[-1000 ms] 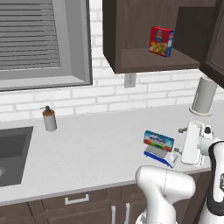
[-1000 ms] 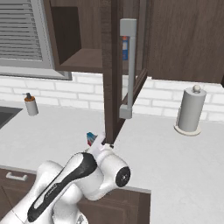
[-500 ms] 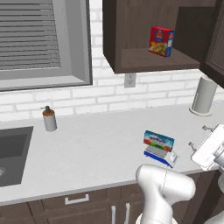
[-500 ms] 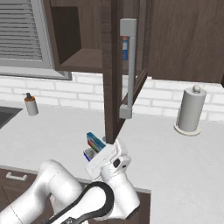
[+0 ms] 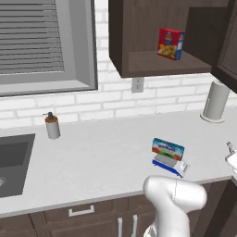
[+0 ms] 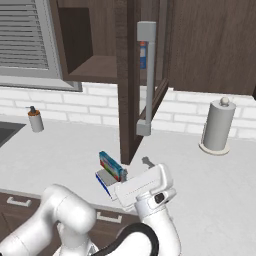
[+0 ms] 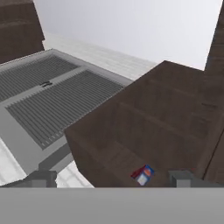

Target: Pick the boxed food and place it on the digital scale for weighing, and close the cabinet.

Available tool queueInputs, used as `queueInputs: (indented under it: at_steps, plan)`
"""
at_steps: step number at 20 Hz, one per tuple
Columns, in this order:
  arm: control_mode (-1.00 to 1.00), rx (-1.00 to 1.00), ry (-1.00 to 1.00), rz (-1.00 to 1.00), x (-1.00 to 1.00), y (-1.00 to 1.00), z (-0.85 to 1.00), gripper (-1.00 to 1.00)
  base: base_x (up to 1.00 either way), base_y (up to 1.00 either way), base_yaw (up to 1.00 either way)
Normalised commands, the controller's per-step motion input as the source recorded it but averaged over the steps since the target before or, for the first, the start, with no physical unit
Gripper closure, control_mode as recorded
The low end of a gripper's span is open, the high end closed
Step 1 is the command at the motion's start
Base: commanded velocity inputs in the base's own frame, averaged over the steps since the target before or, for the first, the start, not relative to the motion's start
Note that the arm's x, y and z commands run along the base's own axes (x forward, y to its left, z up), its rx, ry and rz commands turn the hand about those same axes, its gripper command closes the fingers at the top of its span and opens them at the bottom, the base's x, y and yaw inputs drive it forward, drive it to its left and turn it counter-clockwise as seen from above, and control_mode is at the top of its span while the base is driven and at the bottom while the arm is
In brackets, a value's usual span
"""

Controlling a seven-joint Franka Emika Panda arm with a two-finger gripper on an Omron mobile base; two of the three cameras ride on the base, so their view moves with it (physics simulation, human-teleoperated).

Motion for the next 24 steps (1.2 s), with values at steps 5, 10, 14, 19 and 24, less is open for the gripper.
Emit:
queueInputs:
  at_steps: [5, 10, 14, 19, 24]
  plan:
    - [-1.0, 0.0, 0.06, 0.0, -0.26, -0.98, 0.19, -1.0, 0.0, 0.0, 0.0]
    - [-1.0, 0.0, 0.05, 0.0, -0.02, -0.84, -0.13, -1.0, 0.0, 0.0, 0.0]
    - [-1.0, 0.02, -0.04, 0.04, 0.08, -0.63, 0.12, -1.0, 0.0, 0.0, 0.0]
    - [-1.0, 0.03, -0.11, 0.02, 0.22, 0.03, 0.57, -1.0, 0.0, 0.0, 0.0]
    - [-1.0, 0.07, -0.13, 0.0, 0.36, 0.2, 0.95, -1.0, 0.0, 0.0, 0.0]
